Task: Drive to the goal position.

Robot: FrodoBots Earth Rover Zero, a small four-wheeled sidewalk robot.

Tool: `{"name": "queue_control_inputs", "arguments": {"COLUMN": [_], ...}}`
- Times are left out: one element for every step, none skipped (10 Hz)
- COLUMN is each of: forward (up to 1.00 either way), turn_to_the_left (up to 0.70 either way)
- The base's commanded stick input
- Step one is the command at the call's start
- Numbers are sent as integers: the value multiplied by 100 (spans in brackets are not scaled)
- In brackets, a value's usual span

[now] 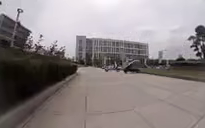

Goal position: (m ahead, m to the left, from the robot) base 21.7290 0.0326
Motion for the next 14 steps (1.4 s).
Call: {"name": "queue_control_inputs", "arguments": {"forward": [70,70,70,70,70,70,70,70,70,70,70,70,70,70], "turn_to_the_left": [0,0,0,0,0,0,1,1,1,1,1,1,1,1]}}
